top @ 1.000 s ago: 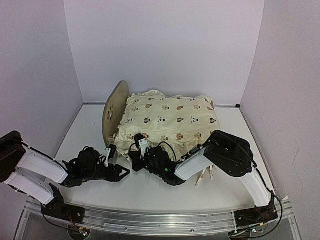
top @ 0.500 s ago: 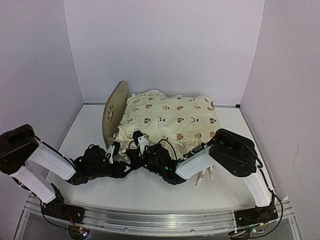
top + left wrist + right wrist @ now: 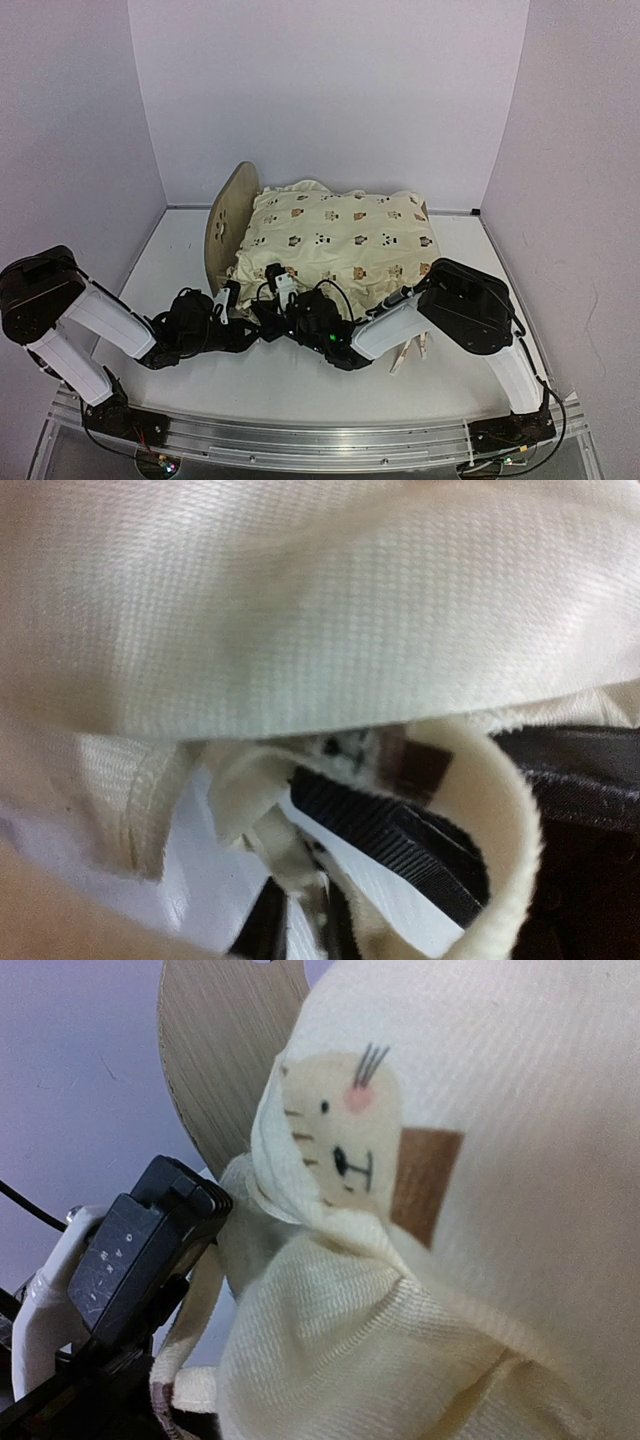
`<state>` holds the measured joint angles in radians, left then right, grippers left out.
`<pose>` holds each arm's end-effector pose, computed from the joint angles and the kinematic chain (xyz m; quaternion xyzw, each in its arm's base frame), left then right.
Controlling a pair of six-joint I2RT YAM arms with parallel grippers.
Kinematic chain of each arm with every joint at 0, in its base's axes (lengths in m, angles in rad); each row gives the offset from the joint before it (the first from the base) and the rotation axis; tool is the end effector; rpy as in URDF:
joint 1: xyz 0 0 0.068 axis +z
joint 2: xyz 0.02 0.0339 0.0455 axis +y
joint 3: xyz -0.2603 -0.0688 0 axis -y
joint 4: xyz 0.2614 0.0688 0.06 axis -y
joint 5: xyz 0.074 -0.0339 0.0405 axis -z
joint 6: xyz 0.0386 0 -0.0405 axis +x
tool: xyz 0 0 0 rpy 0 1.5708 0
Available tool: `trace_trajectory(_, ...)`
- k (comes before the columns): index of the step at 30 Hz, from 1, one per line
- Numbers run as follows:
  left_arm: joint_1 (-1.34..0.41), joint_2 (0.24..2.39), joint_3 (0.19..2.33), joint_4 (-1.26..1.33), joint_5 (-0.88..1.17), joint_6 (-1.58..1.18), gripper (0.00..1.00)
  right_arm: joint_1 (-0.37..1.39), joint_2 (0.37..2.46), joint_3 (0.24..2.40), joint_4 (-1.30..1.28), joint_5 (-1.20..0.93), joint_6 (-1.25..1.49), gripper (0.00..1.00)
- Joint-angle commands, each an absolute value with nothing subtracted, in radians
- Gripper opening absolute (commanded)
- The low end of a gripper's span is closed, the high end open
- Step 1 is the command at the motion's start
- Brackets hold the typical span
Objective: Set up the pet bed
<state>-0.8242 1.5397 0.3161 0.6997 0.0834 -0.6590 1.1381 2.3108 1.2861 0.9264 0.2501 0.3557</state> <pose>0.1706 -0.1891 0.0920 0.0922 0.8607 -0.3640 0.3439 0.2156 0.4439 0.1026 -0.2029 0.7116 0.3848 0.5517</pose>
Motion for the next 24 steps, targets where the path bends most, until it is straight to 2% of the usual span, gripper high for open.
trace_trajectory(1,-0.824,1.55,0.334,0.758,0.061,-0.666,0.04,1.148,2.255,1.289,0.95,0.247,0.364,0.0)
trace_trajectory(3,-0.825,1.539,0.324,0.753,0.055,-0.667,0.0,1.147,2.251,1.289,0.95,0.247,0.361,0.0)
trace_trajectory(24,-0.824,1.216,0.149,0.535,-0.102,-0.655,0.0,1.169,2.172,1.37,0.856,0.18,0.305,0.0)
